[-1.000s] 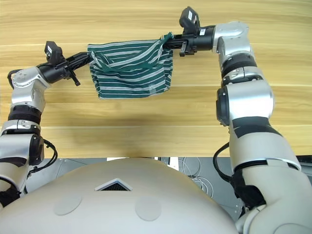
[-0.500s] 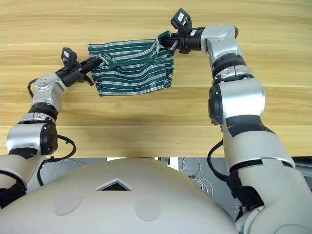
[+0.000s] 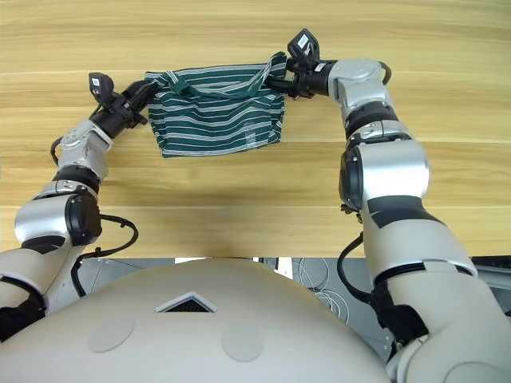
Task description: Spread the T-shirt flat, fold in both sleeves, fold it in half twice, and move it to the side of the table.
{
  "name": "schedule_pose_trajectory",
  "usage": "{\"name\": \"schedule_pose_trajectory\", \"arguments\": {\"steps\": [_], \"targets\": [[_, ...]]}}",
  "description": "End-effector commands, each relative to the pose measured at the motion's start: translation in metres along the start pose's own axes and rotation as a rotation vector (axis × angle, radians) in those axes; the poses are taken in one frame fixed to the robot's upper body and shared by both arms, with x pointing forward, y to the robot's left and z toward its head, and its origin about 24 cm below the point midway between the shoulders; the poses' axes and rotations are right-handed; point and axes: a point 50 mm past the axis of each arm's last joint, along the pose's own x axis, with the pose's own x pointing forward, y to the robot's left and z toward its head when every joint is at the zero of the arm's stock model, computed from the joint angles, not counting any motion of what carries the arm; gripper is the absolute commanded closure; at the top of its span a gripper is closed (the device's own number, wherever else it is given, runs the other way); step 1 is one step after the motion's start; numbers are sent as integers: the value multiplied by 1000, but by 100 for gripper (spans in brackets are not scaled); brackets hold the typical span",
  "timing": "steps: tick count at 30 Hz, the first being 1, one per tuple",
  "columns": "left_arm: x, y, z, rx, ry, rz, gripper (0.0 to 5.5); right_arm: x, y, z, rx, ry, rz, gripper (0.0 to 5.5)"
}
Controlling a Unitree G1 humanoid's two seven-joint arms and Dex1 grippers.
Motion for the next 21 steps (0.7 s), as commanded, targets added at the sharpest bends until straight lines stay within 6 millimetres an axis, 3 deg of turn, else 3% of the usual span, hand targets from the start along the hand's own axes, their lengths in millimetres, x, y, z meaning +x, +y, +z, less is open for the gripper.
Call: {"name": "schedule_pose_trajectory", "arguments": {"steps": [1, 7, 10, 13, 16, 21], "targets": [[-6, 7, 1, 1, -3, 58, 418, 4, 1, -2, 129, -51, -61, 255], [-15, 12, 8, -60, -166, 120, 418, 1, -9, 3, 281, -193, -222, 255], [-27, 5, 30, 4, -382, 90, 439, -12, -15, 11, 179, -340, -193, 252], [-45, -9, 46, 58, -531, 88, 439, -20, -9, 9, 40, -427, -103, 252], [-56, -24, 54, 91, -594, 113, 439, -11, 14, 4, -95, -446, 12, 252], [-55, -47, 56, 154, -604, 106, 439, 21, 92, -2, -277, -433, 379, 252]]}}
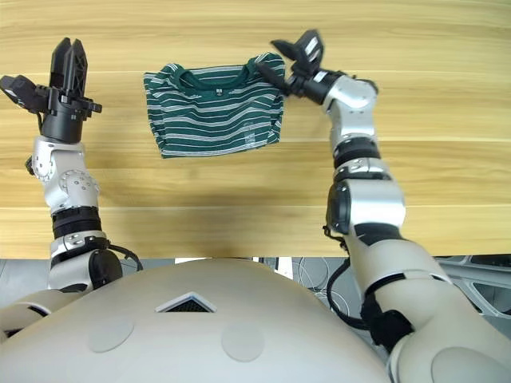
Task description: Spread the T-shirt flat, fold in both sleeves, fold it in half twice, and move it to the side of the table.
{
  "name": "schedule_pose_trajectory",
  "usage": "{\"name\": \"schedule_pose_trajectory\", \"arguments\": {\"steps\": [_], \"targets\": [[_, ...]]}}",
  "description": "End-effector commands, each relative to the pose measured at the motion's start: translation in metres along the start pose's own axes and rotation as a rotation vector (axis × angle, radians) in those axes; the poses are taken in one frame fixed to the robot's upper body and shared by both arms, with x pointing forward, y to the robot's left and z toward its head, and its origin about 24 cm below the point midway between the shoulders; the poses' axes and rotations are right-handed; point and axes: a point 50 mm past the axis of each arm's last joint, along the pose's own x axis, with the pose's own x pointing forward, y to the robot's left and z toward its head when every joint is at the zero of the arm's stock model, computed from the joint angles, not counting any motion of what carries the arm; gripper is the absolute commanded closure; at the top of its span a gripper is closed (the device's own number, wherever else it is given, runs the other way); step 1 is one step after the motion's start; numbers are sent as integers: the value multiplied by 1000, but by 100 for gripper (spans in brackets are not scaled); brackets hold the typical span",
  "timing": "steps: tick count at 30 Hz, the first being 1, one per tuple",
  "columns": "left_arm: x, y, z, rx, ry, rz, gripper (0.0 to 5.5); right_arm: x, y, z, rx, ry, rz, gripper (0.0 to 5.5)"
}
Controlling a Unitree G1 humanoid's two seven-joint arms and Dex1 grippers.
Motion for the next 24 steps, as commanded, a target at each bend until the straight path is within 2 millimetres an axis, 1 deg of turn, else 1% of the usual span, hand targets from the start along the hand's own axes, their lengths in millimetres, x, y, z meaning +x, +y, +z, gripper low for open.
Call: {"name": "schedule_pose_trajectory", "arguments": {"steps": [1, 4, 8, 11, 14, 17, 19, 22, 24], "targets": [[0, -12, 2, 43, 5, -19, 439, 26, 48, -3, -79, 5, 243, 252], [-3, -16, 4, 65, 5, -29, 439, 47, 70, -6, -85, 62, 293, 252], [-7, -18, 5, 70, 2, -33, 439, 70, 88, -13, -83, 157, 305, 252], [-10, -19, 3, 75, 8, -33, 439, 85, 95, -17, -39, 216, 267, 252], [-10, -19, 2, 75, 12, -32, 439, 94, 93, -22, 17, 281, 199, 252], [-11, -19, 2, 74, 11, -32, 439, 98, 96, -29, 71, 352, 164, 252], [-12, -20, 1, 74, 13, -29, 439, 100, 106, -38, 98, 406, 202, 252], [-12, -21, 0, 76, 15, -31, 439, 94, 125, -52, 128, 459, 348, 252], [-11, -21, -1, 73, 18, -34, 439, 81, 140, -60, 178, 451, 538, 252]]}}
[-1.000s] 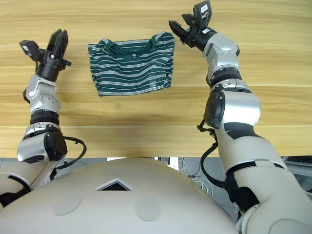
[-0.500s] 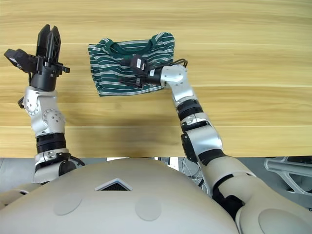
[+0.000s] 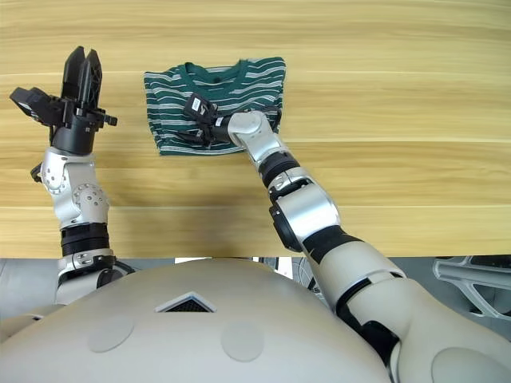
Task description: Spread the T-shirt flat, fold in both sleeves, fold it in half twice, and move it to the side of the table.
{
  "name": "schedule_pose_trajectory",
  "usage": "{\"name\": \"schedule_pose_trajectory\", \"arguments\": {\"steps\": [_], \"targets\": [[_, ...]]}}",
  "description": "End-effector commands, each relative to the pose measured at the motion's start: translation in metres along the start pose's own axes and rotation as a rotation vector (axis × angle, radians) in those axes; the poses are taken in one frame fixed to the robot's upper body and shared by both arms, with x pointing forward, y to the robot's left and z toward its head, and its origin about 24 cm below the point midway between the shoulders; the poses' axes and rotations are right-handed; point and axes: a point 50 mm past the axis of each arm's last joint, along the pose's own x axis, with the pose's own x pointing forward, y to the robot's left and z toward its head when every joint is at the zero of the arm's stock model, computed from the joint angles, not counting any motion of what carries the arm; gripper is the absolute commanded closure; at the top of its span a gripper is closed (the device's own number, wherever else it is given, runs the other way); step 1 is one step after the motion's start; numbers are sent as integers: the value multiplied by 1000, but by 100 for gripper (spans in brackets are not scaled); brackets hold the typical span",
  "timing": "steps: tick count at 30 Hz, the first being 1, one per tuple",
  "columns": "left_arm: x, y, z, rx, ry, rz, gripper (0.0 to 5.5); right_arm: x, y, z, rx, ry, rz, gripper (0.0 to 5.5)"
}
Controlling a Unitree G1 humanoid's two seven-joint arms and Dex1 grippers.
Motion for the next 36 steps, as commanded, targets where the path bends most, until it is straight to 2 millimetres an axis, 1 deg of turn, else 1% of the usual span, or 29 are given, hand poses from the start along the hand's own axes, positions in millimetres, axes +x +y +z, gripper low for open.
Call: {"name": "schedule_pose_trajectory", "arguments": {"steps": [1, 3, 4, 6, 9, 10, 11, 13, 14, 16, 18, 19, 21, 22, 24, 26, 28, 30, 32, 36], "targets": [[1, -2, -3, 7, 14, -7, 439, -5, 41, -42, 13, 117, 389, 252], [3, -3, -4, 6, 17, -14, 439, -28, 45, -61, -57, 167, 539, 252], [3, -4, -4, 5, 16, -16, 439, -48, 39, -71, -95, 209, 586, 252], [5, -5, -5, -1, 13, -20, 439, -88, 24, -85, -145, 273, 638, 252], [8, -10, -9, -9, 19, -41, 439, -155, 5, -99, -247, 387, 688, 252], [9, -12, -9, -10, 20, -50, 439, -174, -9, -95, -285, 422, 637, 252], [10, -14, -9, -10, 19, -56, 439, -187, -21, -89, -312, 435, 576, 252], [11, -16, -10, -9, 19, -64, 439, -207, -46, -63, -362, 379, 419, 252], [12, -16, -11, -9, 20, -68, 439, -213, -54, -52, -381, 342, 367, 252], [12, -18, -11, -2, 22, -79, 439, -221, -62, -35, -396, 227, 302, 252], [13, -18, -11, 1, 21, -85, 439, -218, -65, -27, -379, 111, 253, 252], [14, -19, -12, 0, 21, -88, 439, -215, -65, -26, -363, 70, 229, 252], [15, -20, -13, 4, 26, -99, 439, -209, -66, -28, -304, 3, 163, 252], [15, -20, -13, 5, 26, -103, 439, -206, -67, -33, -275, 1, 128, 252], [14, -20, -13, 8, 23, -103, 439, -203, -67, -44, -226, 30, 67, 252], [13, -20, -13, 8, 22, -102, 439, -200, -70, -56, -150, 67, -43, 252], [13, -22, -14, 8, 24, -105, 439, -197, -75, -63, -88, 86, -165, 252], [13, -24, -15, 14, 30, -113, 439, -199, -84, -64, -17, 61, -293, 252], [12, -23, -15, 17, 33, -114, 439, -207, -90, -63, 26, 31, -379, 252], [9, -21, -14, 13, 32, -101, 439, -215, -93, -60, 31, 9, -410, 252]]}}
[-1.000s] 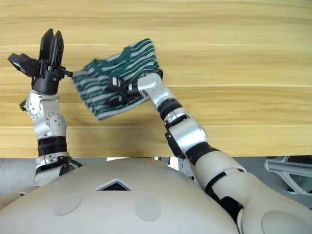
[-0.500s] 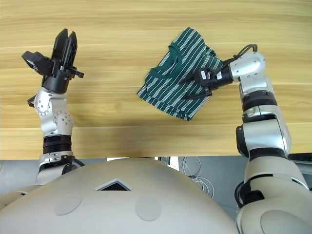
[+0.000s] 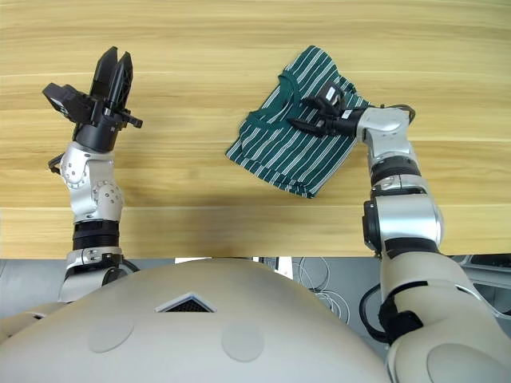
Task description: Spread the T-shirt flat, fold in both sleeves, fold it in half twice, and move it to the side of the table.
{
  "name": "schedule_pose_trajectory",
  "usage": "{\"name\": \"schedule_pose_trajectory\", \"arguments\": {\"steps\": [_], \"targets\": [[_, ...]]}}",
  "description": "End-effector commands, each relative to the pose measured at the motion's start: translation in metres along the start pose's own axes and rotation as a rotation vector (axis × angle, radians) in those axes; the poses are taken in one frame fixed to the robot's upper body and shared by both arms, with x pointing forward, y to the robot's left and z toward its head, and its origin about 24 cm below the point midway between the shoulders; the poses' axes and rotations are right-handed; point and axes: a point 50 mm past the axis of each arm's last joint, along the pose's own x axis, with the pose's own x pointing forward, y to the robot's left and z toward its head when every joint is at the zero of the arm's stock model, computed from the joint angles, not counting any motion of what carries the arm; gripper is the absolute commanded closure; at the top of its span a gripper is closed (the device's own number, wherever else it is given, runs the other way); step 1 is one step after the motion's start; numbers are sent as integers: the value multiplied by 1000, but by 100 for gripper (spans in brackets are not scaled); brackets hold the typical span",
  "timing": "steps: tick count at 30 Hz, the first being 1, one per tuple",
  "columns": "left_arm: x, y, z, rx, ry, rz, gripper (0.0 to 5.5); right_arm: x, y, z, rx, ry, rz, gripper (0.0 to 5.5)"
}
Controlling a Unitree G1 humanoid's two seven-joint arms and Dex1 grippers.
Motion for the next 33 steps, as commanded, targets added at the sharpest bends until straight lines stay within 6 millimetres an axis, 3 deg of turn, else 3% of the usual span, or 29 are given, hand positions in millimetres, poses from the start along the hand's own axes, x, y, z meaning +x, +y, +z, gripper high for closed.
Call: {"name": "schedule_pose_trajectory", "arguments": {"steps": [1, 4, 8, 11, 14, 18, 26, 29, 33], "targets": [[-4, 2, 1, 14, 11, 10, 439, -5, -10, 9, -4, -10, -34, 252], [-4, 2, 0, 15, 17, 9, 439, 2, -3, -2, -4, 95, -28, 252], [-5, 3, 1, 22, 18, 6, 439, 19, 19, -27, -7, 261, 38, 252], [-7, 4, 2, 26, 18, 10, 439, 30, 29, -31, -28, 307, 53, 252], [-9, 5, 3, 32, 20, 16, 439, 47, 39, -24, -49, 303, 90, 252], [-10, 4, 3, 36, 27, 13, 439, 78, 62, 1, -134, 220, 231, 252], [-6, -3, 5, 59, 22, -16, 439, 134, 138, 38, -317, 110, 476, 252], [-4, -4, 8, 65, 18, -26, 439, 139, 142, 41, -336, 104, 452, 252], [-4, -6, 8, 83, 22, -33, 439, 135, 130, 55, -305, 20, 419, 252]]}}
